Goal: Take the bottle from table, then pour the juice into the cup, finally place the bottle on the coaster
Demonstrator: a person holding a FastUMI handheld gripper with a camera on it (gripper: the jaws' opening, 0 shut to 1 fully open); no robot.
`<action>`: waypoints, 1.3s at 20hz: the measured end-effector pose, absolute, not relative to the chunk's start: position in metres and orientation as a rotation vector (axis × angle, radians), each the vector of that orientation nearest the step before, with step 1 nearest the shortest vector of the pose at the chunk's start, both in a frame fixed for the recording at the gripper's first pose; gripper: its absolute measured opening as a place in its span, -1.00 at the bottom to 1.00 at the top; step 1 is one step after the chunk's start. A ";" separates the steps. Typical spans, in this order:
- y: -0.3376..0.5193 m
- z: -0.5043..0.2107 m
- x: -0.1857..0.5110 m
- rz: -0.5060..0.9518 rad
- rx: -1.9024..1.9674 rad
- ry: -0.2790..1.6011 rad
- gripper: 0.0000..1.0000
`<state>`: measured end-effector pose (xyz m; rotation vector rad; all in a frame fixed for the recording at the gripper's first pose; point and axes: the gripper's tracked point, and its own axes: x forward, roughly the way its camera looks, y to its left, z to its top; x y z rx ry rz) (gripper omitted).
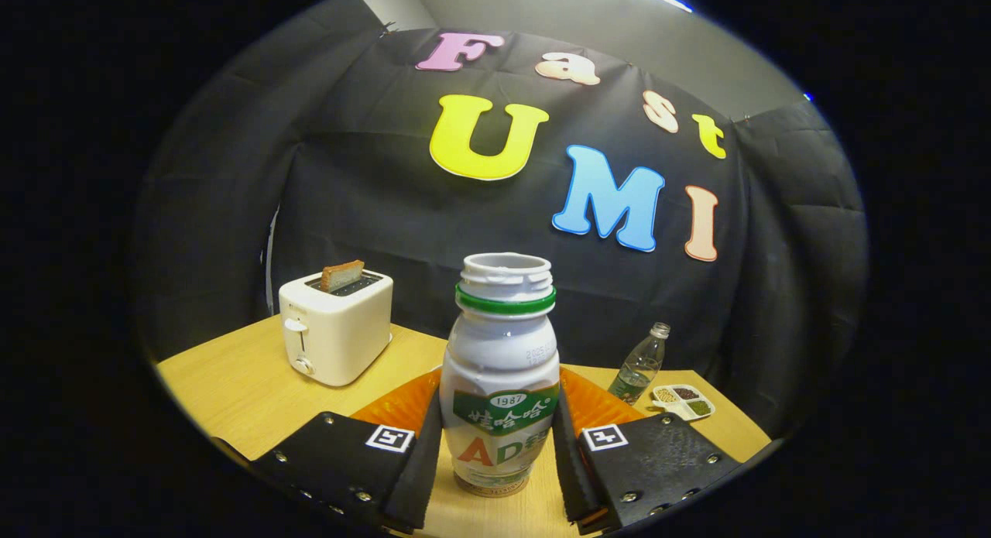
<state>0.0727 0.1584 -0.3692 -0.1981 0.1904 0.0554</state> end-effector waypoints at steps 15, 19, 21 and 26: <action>0.140 -0.451 0.108 0.054 -0.084 0.294 0.29; 0.136 -0.466 0.114 0.040 -0.101 0.324 0.29; 0.134 -0.469 0.116 0.031 -0.096 0.318 0.29; 0.132 -0.470 0.116 0.026 -0.089 0.314 0.29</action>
